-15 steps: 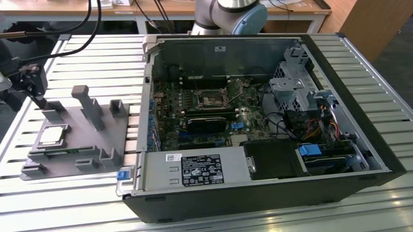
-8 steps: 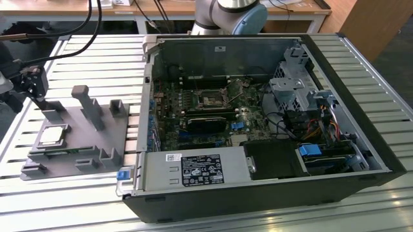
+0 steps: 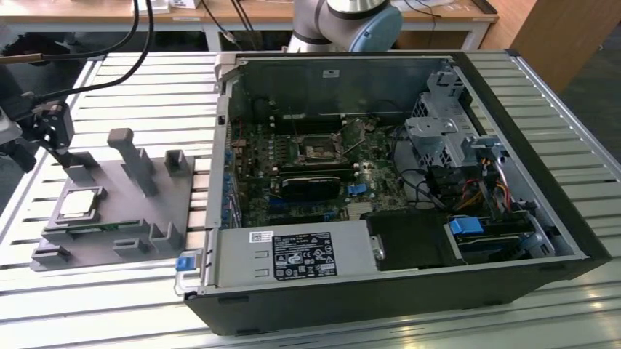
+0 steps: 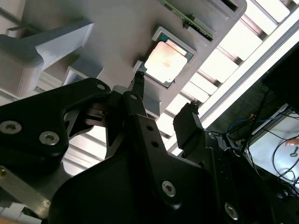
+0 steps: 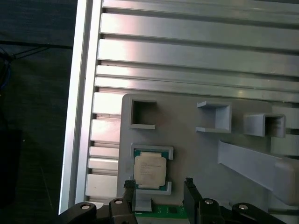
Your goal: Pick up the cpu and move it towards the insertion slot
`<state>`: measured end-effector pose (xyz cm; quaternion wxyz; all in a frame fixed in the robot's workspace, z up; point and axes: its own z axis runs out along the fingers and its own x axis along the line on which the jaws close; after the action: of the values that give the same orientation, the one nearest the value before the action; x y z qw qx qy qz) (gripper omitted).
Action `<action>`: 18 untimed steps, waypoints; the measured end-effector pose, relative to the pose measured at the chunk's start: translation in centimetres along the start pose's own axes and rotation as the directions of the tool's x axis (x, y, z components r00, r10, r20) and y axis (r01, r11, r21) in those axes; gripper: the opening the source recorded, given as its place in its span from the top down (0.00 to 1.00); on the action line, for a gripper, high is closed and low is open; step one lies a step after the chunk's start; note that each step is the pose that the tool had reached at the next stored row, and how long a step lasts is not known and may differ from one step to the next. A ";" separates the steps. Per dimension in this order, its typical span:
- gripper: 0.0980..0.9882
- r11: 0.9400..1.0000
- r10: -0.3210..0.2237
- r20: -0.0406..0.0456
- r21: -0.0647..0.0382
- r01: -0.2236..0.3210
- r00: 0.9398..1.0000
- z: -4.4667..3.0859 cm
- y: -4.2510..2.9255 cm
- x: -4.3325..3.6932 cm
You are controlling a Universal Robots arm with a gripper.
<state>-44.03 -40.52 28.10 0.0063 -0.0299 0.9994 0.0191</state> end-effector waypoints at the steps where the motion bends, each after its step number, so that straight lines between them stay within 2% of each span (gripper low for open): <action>1: 0.52 1.000 0.000 0.000 0.000 0.000 1.000 0.04 0.00 0.00; 10: 0.52 1.000 0.000 0.000 0.000 0.000 1.000 0.41 -0.08 0.01; 18: 0.52 1.000 0.000 0.000 0.000 0.000 1.000 1.07 -0.30 0.03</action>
<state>-44.03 -40.79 27.02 0.0064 -0.0300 0.9993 0.0191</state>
